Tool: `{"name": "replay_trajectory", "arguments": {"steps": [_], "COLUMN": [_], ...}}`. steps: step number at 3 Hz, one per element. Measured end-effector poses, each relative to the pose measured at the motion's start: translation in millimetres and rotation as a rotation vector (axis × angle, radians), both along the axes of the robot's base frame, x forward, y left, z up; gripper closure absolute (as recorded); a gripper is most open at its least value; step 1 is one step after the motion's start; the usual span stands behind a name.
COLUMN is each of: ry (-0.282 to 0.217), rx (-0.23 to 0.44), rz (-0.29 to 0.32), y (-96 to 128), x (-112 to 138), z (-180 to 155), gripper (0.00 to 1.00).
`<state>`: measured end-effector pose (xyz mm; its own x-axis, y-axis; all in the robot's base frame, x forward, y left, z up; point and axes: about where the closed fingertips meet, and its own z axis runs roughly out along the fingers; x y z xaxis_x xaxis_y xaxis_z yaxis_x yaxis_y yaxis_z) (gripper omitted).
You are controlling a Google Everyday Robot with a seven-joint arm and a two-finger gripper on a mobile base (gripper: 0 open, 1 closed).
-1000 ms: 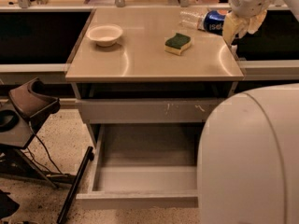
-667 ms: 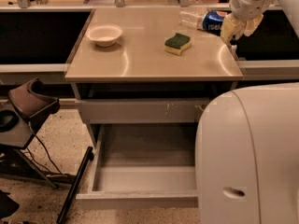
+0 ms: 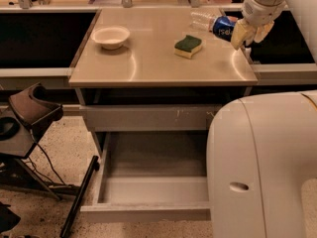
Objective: Pick pepsi can from middle drawer and place on counter
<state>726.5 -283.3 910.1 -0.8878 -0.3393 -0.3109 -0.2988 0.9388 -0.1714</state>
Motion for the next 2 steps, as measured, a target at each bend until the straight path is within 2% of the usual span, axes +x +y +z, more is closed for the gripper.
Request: {"name": "replay_trajectory", "arguments": {"steps": [1, 2], "ry": [0.075, 0.158], "rx": [0.083, 0.184], "rz": [0.027, 0.083], "y": [4.8, 18.1], "x": [-5.6, -11.2], "z": [-39.7, -81.2], "gripper": [1.00, 1.00]}}
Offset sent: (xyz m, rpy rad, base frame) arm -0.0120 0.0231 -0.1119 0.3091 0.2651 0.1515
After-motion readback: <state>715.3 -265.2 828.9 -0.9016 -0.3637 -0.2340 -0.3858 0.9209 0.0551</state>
